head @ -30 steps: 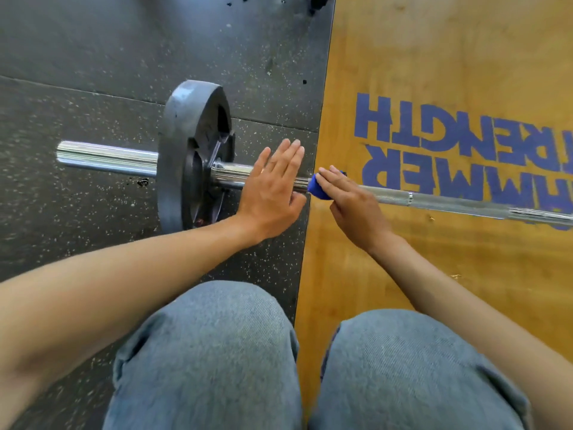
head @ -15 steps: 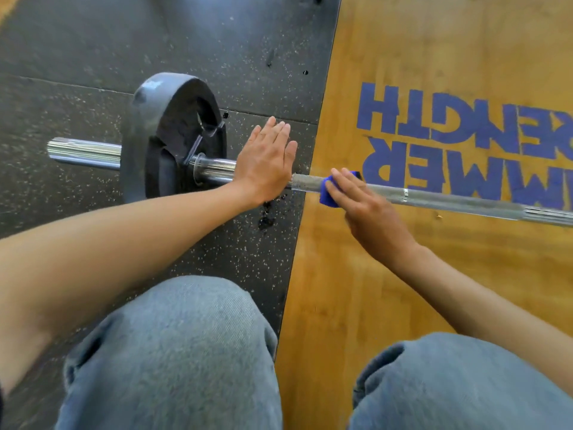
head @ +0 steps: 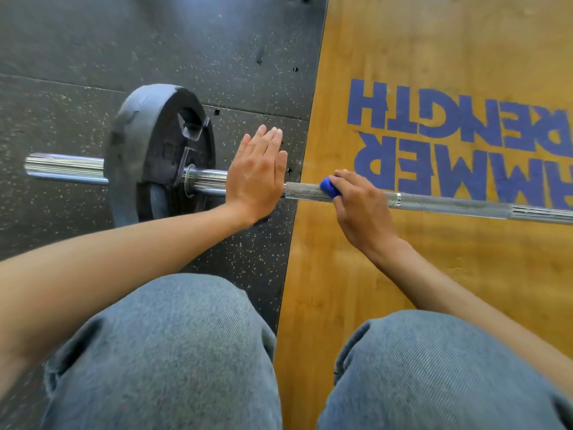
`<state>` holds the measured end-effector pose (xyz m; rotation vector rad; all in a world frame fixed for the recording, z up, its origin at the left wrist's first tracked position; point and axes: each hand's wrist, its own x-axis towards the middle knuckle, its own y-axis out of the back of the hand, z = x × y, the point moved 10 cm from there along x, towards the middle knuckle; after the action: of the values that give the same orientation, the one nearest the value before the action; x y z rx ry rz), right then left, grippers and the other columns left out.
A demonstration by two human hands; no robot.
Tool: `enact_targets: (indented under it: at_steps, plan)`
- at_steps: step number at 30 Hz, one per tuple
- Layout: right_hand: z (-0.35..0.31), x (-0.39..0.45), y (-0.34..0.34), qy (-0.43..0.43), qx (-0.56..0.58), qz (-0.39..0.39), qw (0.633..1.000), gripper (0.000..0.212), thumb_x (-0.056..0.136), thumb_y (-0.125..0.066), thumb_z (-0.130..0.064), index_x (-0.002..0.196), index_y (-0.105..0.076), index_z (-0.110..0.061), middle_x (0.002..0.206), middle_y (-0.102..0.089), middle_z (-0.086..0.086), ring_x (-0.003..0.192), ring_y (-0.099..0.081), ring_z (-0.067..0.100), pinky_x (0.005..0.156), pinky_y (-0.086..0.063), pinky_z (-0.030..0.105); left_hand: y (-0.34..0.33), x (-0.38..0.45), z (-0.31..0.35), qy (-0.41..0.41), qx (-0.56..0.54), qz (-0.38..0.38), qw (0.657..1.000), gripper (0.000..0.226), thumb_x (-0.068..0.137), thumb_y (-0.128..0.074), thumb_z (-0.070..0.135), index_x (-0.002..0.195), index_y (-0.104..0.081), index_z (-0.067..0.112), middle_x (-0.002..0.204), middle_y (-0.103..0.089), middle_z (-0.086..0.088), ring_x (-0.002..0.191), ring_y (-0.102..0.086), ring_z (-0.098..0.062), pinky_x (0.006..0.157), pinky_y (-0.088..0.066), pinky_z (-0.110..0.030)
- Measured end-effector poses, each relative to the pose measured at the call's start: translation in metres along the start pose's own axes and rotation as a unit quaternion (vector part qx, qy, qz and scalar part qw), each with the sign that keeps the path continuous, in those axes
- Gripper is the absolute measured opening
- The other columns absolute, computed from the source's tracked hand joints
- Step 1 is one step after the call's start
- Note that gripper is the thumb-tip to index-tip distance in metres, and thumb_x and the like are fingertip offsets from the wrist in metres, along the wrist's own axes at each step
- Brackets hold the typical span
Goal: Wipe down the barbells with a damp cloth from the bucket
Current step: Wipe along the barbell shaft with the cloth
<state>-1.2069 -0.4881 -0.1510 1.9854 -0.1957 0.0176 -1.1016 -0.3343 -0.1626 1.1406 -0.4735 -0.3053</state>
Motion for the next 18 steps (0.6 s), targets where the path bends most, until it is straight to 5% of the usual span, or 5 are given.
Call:
enact_targets:
  at_steps: [5,9,11,15,18]
  plan:
    - [-0.062,-0.015,-0.032,0.177,-0.024,-0.085,0.980,0.055,0.090,-0.051,0.008,0.144,-0.050,0.001,0.151,-0.048,0.016,0.141,-0.042,0.032,0.121,-0.032,0.040,0.011,-0.018,0.004,-0.017,-0.012,0.058,0.998,0.055,0.111,-0.022,0.033,0.150,-0.045,0.002,0.155,-0.047,-0.013,0.151,-0.033,-0.028,0.127,-0.018,-0.044]
    - [0.004,-0.015,0.009,0.020,-0.004,-0.039,0.999,0.036,0.090,-0.054,-0.002,0.122,-0.069,-0.008,0.130,-0.066,0.008,0.111,-0.065,0.032,0.091,-0.055,0.044,0.014,-0.029,0.007,-0.024,-0.014,0.070,0.997,0.053,0.111,-0.024,0.032,0.150,-0.047,0.005,0.154,-0.049,-0.010,0.149,-0.037,-0.027,0.128,-0.016,-0.043]
    - [0.003,-0.019,0.011,0.024,-0.014,-0.055,0.998,0.033,0.092,-0.055,-0.001,0.121,-0.069,-0.005,0.126,-0.067,0.010,0.104,-0.065,0.034,0.085,-0.055,0.046,0.013,-0.035,0.009,-0.032,-0.004,0.074,0.997,0.054,0.111,-0.023,0.033,0.151,-0.046,0.006,0.154,-0.049,-0.009,0.148,-0.038,-0.027,0.127,-0.017,-0.044]
    - [-0.066,-0.021,-0.030,0.180,-0.018,-0.146,0.973,0.054,0.093,-0.056,0.008,0.146,-0.048,0.000,0.148,-0.050,0.015,0.137,-0.046,0.033,0.117,-0.036,0.038,0.014,-0.036,0.011,-0.041,0.008,0.078,0.996,0.054,0.111,-0.022,0.033,0.151,-0.046,0.006,0.153,-0.050,-0.009,0.147,-0.040,-0.028,0.126,-0.020,-0.045]
    - [-0.056,-0.021,-0.025,0.167,0.000,-0.176,0.970,0.060,0.094,-0.057,0.008,0.151,-0.044,-0.007,0.158,-0.041,0.009,0.146,-0.038,0.027,0.120,-0.028,0.035,0.012,-0.033,0.007,-0.030,0.004,0.072,0.997,0.053,0.110,-0.025,0.032,0.151,-0.046,0.006,0.153,-0.051,-0.008,0.147,-0.040,-0.028,0.127,-0.018,-0.044]
